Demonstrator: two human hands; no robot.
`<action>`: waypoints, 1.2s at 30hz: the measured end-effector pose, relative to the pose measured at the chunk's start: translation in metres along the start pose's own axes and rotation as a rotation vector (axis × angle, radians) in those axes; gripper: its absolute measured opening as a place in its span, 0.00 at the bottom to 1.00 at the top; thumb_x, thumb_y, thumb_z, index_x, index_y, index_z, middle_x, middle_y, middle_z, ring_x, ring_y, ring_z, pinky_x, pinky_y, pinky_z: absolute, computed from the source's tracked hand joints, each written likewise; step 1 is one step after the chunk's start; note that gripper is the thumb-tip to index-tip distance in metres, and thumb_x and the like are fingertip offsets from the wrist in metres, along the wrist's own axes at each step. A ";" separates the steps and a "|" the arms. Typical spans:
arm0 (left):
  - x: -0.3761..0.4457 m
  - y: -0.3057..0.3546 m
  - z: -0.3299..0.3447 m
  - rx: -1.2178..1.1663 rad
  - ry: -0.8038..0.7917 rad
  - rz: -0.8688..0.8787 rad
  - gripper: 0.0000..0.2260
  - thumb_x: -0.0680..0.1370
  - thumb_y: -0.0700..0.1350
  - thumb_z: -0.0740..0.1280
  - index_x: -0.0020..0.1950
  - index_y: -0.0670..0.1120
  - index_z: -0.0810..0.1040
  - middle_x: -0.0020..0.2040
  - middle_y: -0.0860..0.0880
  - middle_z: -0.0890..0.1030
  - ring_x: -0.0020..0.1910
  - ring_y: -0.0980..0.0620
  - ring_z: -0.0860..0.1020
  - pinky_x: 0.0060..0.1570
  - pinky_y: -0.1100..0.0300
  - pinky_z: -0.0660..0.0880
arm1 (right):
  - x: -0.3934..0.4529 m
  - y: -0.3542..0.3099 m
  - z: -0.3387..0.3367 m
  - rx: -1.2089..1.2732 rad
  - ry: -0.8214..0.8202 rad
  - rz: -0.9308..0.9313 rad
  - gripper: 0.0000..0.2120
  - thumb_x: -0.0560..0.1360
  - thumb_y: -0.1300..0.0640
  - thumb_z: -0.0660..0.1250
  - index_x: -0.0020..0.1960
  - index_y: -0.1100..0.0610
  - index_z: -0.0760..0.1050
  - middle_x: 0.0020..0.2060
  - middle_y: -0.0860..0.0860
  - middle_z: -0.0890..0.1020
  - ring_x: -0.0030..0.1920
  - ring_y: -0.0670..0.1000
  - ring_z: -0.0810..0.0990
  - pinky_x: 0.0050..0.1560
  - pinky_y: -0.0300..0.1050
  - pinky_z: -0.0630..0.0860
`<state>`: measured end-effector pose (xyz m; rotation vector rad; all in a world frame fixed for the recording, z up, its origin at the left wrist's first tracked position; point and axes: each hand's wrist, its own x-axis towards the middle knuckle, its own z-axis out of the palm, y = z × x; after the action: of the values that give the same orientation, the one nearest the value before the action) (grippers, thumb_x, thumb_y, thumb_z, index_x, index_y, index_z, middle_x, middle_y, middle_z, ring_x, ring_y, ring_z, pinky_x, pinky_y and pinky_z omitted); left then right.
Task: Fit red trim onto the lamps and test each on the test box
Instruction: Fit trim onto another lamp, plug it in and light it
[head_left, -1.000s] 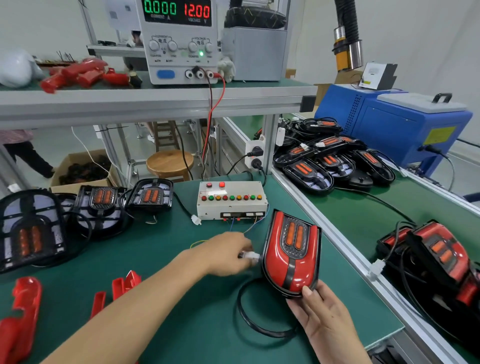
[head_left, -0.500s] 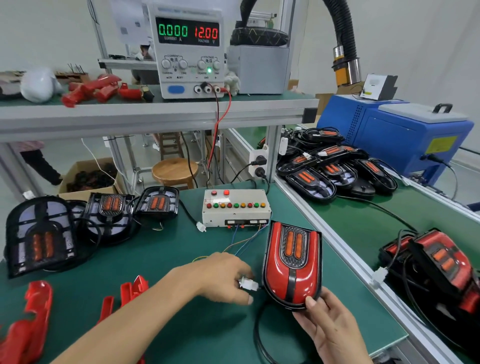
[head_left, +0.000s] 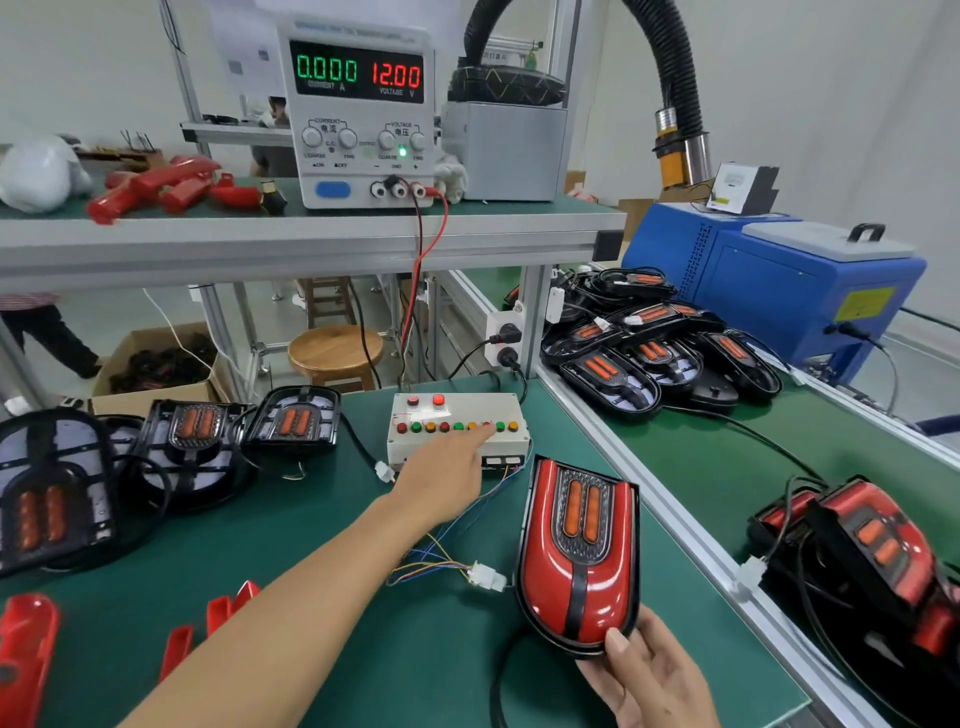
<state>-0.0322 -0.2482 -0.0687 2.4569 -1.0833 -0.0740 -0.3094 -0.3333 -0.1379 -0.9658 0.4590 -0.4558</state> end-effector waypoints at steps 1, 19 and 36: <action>0.010 0.004 0.003 0.033 -0.028 -0.013 0.25 0.84 0.41 0.56 0.81 0.56 0.63 0.75 0.48 0.73 0.67 0.44 0.75 0.61 0.49 0.76 | 0.000 0.000 0.000 0.006 -0.006 0.001 0.23 0.68 0.67 0.70 0.63 0.67 0.76 0.53 0.66 0.85 0.48 0.60 0.88 0.42 0.45 0.84; 0.043 0.010 0.027 0.260 -0.129 -0.078 0.34 0.79 0.37 0.62 0.83 0.56 0.55 0.67 0.45 0.78 0.60 0.43 0.77 0.46 0.51 0.75 | -0.001 -0.002 0.002 0.007 -0.016 -0.013 0.24 0.69 0.67 0.69 0.65 0.64 0.75 0.55 0.64 0.85 0.52 0.60 0.87 0.44 0.46 0.84; -0.080 0.010 -0.012 0.293 -0.434 0.366 0.15 0.78 0.55 0.69 0.62 0.53 0.77 0.59 0.53 0.79 0.59 0.51 0.76 0.61 0.53 0.71 | 0.001 -0.005 0.007 0.049 0.084 -0.021 0.20 0.71 0.65 0.68 0.62 0.66 0.75 0.51 0.62 0.86 0.46 0.54 0.87 0.44 0.45 0.85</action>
<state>-0.0916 -0.1930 -0.0644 2.5086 -1.8315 -0.3703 -0.3052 -0.3318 -0.1302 -0.9072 0.5120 -0.5263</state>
